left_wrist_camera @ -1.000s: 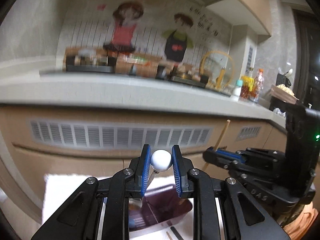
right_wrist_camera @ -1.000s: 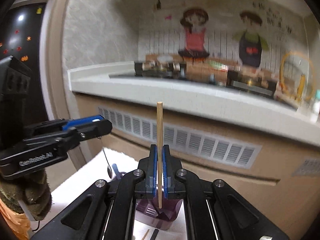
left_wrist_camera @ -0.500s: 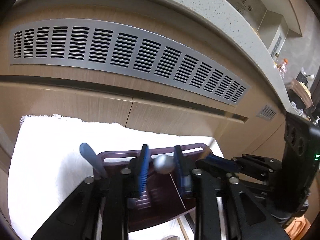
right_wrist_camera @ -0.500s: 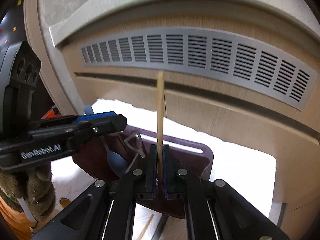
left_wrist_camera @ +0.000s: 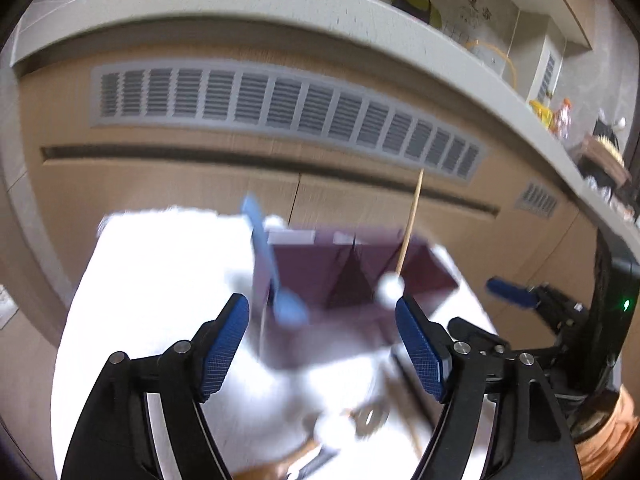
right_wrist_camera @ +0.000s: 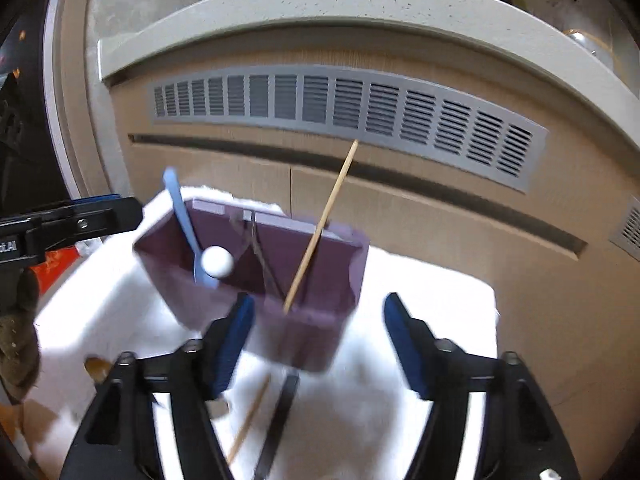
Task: Organize utensils
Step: 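Move the right tool toward the white plastic spoon while the left tool approaches the wooden spoon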
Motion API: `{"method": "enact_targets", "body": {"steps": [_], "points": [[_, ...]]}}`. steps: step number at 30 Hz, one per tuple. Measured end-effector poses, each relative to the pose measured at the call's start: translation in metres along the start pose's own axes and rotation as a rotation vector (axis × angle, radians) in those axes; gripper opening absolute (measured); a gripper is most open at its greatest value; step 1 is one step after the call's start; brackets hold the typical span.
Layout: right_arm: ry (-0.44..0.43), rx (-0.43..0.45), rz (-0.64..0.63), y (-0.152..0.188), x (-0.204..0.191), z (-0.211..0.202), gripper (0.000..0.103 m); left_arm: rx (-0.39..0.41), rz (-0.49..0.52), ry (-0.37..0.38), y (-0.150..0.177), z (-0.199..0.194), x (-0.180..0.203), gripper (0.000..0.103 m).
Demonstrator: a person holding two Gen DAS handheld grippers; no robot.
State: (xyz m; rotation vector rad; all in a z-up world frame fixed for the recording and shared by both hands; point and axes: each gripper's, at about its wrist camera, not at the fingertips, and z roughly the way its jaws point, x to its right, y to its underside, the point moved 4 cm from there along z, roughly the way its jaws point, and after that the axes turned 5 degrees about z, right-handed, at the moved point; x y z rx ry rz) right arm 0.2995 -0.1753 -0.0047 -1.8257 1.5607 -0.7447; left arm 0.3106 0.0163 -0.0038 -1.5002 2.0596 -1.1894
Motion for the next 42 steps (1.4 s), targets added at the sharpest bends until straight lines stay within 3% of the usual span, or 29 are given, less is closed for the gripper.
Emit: {"method": "enact_targets", "body": {"steps": [2, 7, 11, 12, 13, 14, 16, 23, 25, 26, 32, 34, 37, 42], "points": [[0.024, -0.002, -0.024, 0.018, -0.008, -0.004, 0.090, -0.017, 0.014, -0.025, 0.023, -0.008, 0.001, 0.078], [0.026, 0.011, -0.053, 0.046, -0.030, -0.008, 0.094, -0.013, 0.012, -0.118, 0.070, -0.037, -0.006, 0.086], [-0.183, -0.099, -0.098, 0.061, -0.065, -0.001, 0.094, -0.010, -0.010, -0.214, 0.094, -0.055, -0.025, 0.090], [-0.226, -0.119, -0.112, 0.063, -0.074, 0.001, 0.091, -0.010, -0.023, -0.226, 0.097, -0.057, -0.030, 0.090], [-0.250, -0.129, -0.129, 0.065, -0.082, 0.003, 0.081, -0.009, -0.049, -0.236, 0.101, -0.061, -0.039, 0.090], [-0.262, -0.145, -0.153, 0.067, -0.090, 0.007, 0.064, -0.008, -0.077, -0.242, 0.104, -0.064, -0.048, 0.090], [-0.277, -0.190, -0.179, 0.068, -0.104, 0.018, 0.046, -0.008, -0.128, -0.254, 0.107, -0.068, -0.063, 0.090], [-0.253, -0.279, -0.178, 0.072, -0.125, 0.055, 0.045, -0.013, -0.212, -0.276, 0.122, -0.079, -0.101, 0.091], [-0.234, -0.284, -0.205, 0.075, -0.130, 0.058, 0.037, -0.017, -0.239, -0.280, 0.125, -0.080, -0.109, 0.091], [-0.230, -0.285, -0.211, 0.076, -0.132, 0.058, 0.033, -0.019, -0.249, -0.279, 0.127, -0.080, -0.112, 0.091], [-0.249, -0.277, -0.162, 0.071, -0.123, 0.047, 0.031, -0.039, -0.220, -0.252, 0.125, -0.076, -0.099, 0.091], [-0.248, -0.258, -0.127, 0.068, -0.110, 0.034, 0.031, -0.071, -0.159, -0.209, 0.124, -0.067, -0.083, 0.091], [-0.231, -0.234, -0.077, 0.067, -0.086, 0.016, 0.031, -0.158, -0.050, -0.080, 0.126, -0.051, -0.050, 0.091], [-0.193, -0.223, 0.037, 0.072, -0.042, -0.005, 0.031, -0.178, 0.095, -0.030, 0.125, -0.041, -0.008, 0.091]]}}
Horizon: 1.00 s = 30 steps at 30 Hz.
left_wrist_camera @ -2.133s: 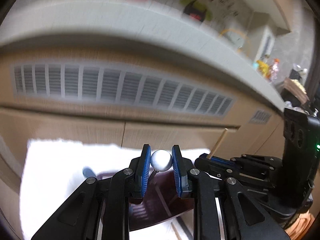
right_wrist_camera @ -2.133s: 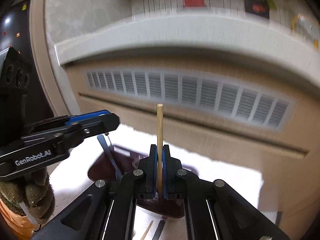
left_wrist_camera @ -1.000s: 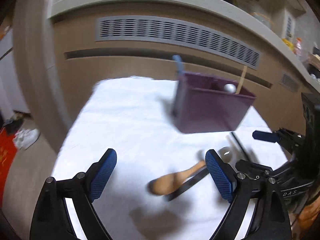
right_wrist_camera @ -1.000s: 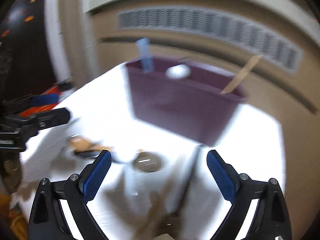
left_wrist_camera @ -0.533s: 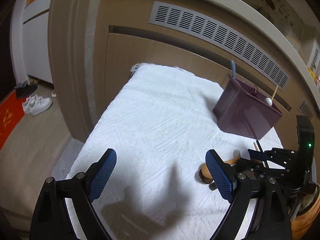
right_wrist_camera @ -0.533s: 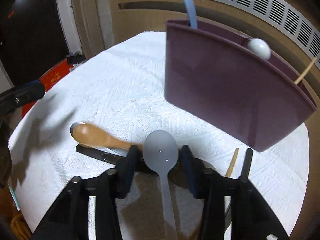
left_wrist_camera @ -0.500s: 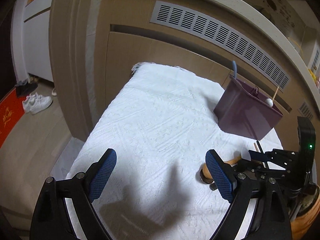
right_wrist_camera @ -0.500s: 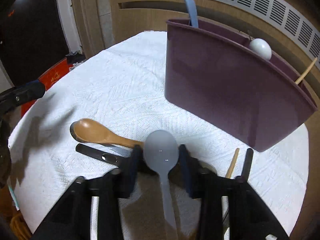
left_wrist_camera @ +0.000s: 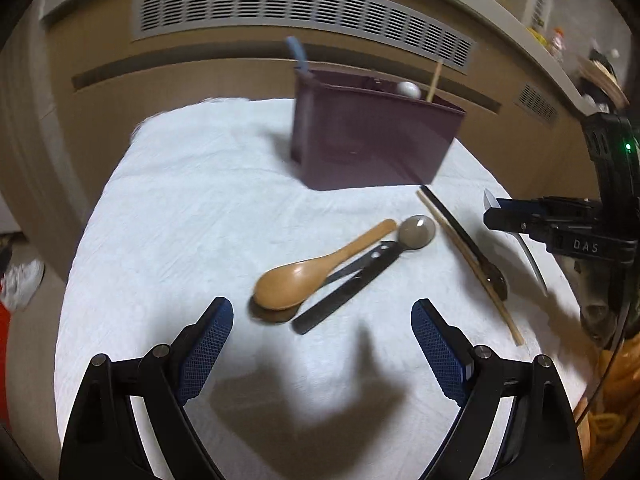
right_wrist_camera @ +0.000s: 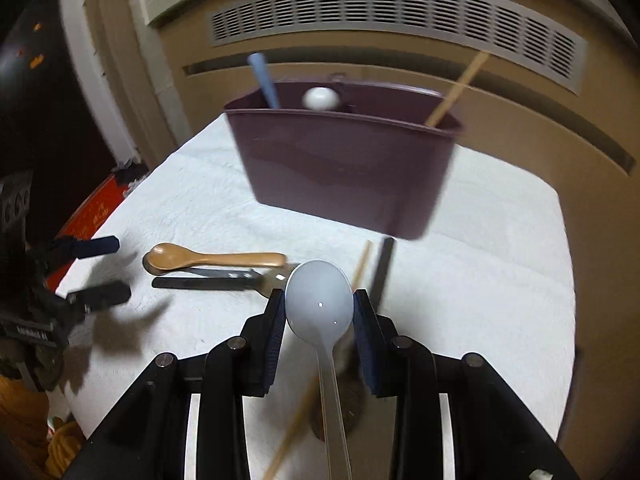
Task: Organize utensils
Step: 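Move the right tool toward the white plastic spoon while the left tool approaches the wooden spoon, then grasp the white plastic spoon with the right tool while the left tool grasps a metal spoon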
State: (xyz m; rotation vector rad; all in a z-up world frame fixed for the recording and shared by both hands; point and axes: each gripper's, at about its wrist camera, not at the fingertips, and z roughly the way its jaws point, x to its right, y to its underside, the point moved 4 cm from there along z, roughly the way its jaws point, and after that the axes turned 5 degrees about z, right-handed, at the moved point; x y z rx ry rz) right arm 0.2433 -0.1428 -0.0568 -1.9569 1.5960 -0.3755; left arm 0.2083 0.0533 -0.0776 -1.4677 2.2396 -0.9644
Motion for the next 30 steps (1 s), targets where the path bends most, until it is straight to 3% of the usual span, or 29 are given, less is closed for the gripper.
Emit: {"method": "enact_targets", "body": {"steps": [6, 7, 8, 9, 11, 14, 17, 21, 30], "points": [[0.021, 0.001, 0.099, 0.015, 0.033, -0.008, 0.031, -0.023, 0.056, 0.015, -0.015, 0.010, 0.022, 0.089], [0.025, 0.002, 0.119, 0.016, 0.038, -0.008, 0.031, -0.014, 0.074, 0.032, -0.019, 0.011, 0.029, 0.088], [0.037, 0.007, 0.137, 0.018, 0.044, -0.008, 0.031, -0.009, 0.096, 0.044, -0.023, 0.012, 0.036, 0.080], [0.051, 0.016, 0.147, 0.019, 0.047, -0.009, 0.031, -0.012, 0.128, 0.057, -0.026, 0.016, 0.045, 0.069], [0.051, 0.023, 0.170, 0.026, 0.059, -0.015, 0.032, -0.047, 0.215, 0.099, -0.034, 0.029, 0.063, 0.063], [0.033, 0.020, 0.195, 0.034, 0.069, -0.016, 0.032, -0.096, 0.345, 0.165, -0.046, 0.050, 0.085, 0.062], [0.018, 0.018, 0.208, 0.040, 0.074, -0.017, 0.032, -0.150, 0.411, 0.192, -0.059, 0.071, 0.093, 0.061], [-0.006, 0.017, 0.209, 0.048, 0.075, -0.016, 0.032, -0.227, 0.428, 0.231, -0.069, 0.095, 0.098, 0.061], [-0.038, 0.017, 0.171, 0.053, 0.066, -0.013, 0.032, -0.306, 0.410, 0.299, -0.077, 0.122, 0.095, 0.061]]}}
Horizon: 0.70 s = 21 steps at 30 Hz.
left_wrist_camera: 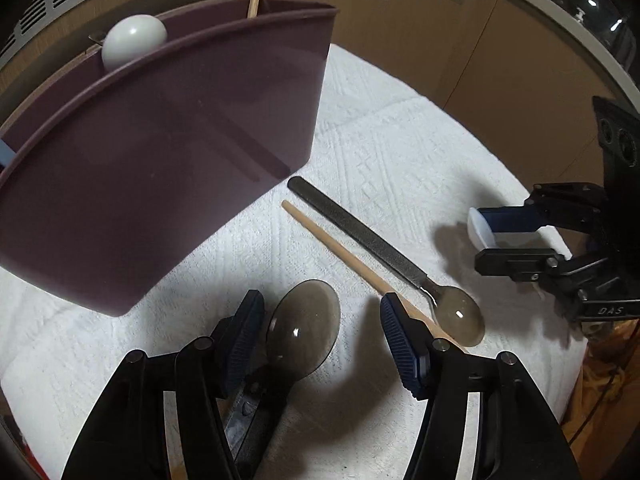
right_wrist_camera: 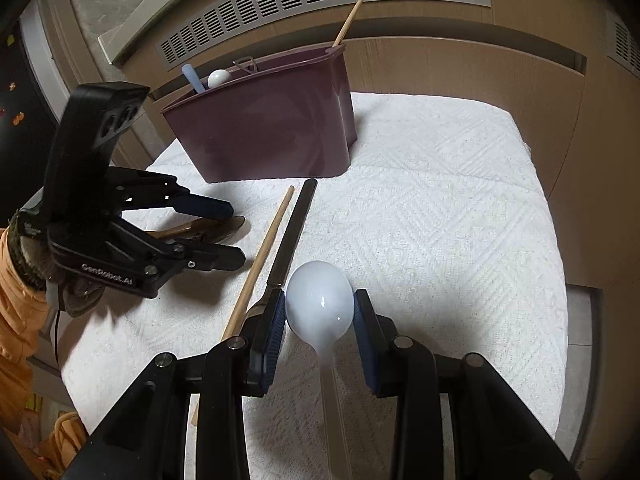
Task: Organize utensils
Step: 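Grasp the white plastic spoon with the right tool while the left tool grasps a metal spoon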
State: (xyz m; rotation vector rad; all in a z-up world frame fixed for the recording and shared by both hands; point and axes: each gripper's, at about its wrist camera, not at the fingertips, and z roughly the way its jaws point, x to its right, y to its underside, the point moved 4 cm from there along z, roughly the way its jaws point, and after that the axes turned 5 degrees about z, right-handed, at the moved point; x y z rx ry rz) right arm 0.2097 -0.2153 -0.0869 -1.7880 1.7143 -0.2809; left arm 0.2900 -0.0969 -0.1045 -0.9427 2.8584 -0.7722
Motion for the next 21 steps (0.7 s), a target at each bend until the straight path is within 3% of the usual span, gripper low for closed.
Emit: {"method": "enact_targets", "body": {"steps": [9, 16, 21], "points": [[0.002, -0.012, -0.002, 0.003, 0.001, 0.004, 0.032, -0.043, -0.032, 0.045, 0.009, -0.005, -0.010, 0.061], [-0.002, -0.013, -0.008, 0.006, -0.005, 0.001, 0.032, -0.100, 0.001, -0.025, 0.000, 0.006, 0.001, 0.060], [-0.021, -0.007, 0.005, 0.011, -0.008, -0.006, 0.032, -0.048, -0.068, -0.123, 0.000, 0.008, 0.007, 0.038]]}}
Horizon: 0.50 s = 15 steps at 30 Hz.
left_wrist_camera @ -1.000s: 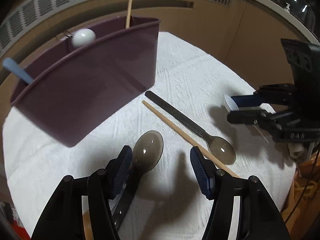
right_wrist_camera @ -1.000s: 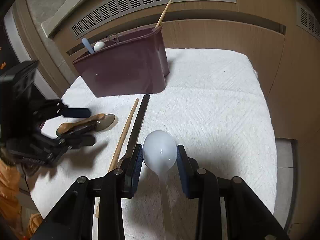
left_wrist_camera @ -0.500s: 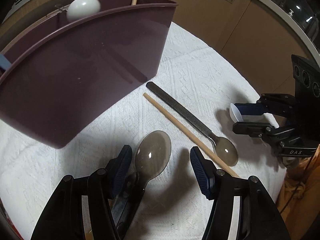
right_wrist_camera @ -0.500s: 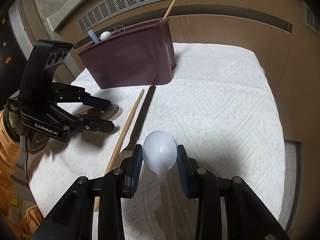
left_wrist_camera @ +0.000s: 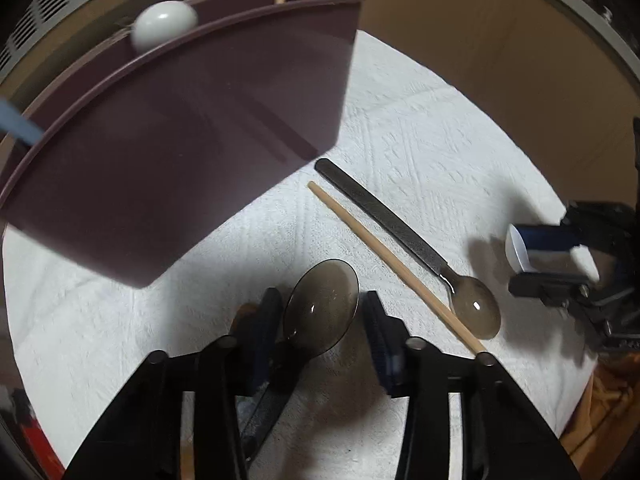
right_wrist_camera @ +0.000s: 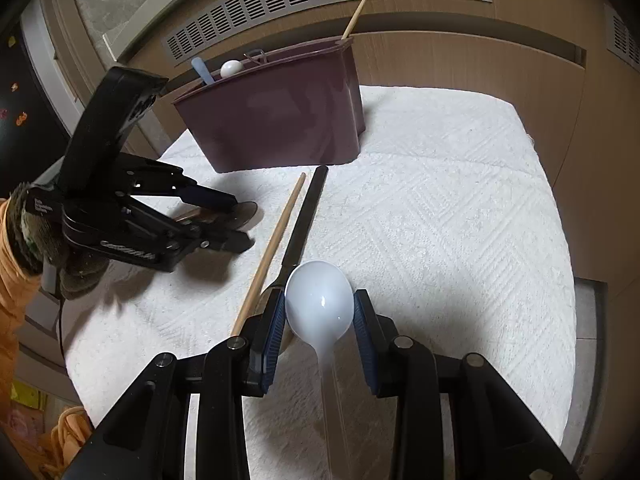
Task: Organize utensils
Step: 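Grasp the white plastic spoon with the right tool while the left tool grasps a metal spoon, then lift both spoons over the caddy and release them inside with both tools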
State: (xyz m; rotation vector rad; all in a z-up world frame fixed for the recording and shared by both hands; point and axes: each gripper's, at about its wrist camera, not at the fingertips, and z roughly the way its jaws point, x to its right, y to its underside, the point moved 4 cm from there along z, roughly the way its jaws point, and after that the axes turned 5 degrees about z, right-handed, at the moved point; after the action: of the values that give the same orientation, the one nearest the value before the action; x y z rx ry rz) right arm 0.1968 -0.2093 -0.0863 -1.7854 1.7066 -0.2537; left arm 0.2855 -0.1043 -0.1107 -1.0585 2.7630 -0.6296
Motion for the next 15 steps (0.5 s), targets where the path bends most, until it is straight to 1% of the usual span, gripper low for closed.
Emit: {"method": "enact_targets", "body": {"steps": [3, 6, 10, 13, 15], "points": [[-0.005, 0.007, -0.011, 0.003, -0.006, -0.006, 0.032, 0.049, -0.062, -0.018, 0.011, -0.006, 0.002, 0.037], [-0.003, 0.020, -0.029, 0.005, -0.012, -0.014, 0.032, 0.111, -0.122, -0.070, 0.025, -0.015, 0.007, 0.037], [0.012, 0.033, -0.051, 0.006, -0.021, -0.020, 0.032, 0.271, -0.193, -0.174, 0.045, -0.048, 0.022, 0.037], [0.017, 0.038, -0.073, 0.007, -0.029, -0.024, 0.032, 0.402, -0.242, -0.216, 0.058, -0.081, 0.035, 0.037], [0.016, 0.047, -0.080, 0.006, -0.035, -0.027, 0.032, 0.457, -0.254, -0.234, 0.068, -0.101, 0.033, 0.037]]}}
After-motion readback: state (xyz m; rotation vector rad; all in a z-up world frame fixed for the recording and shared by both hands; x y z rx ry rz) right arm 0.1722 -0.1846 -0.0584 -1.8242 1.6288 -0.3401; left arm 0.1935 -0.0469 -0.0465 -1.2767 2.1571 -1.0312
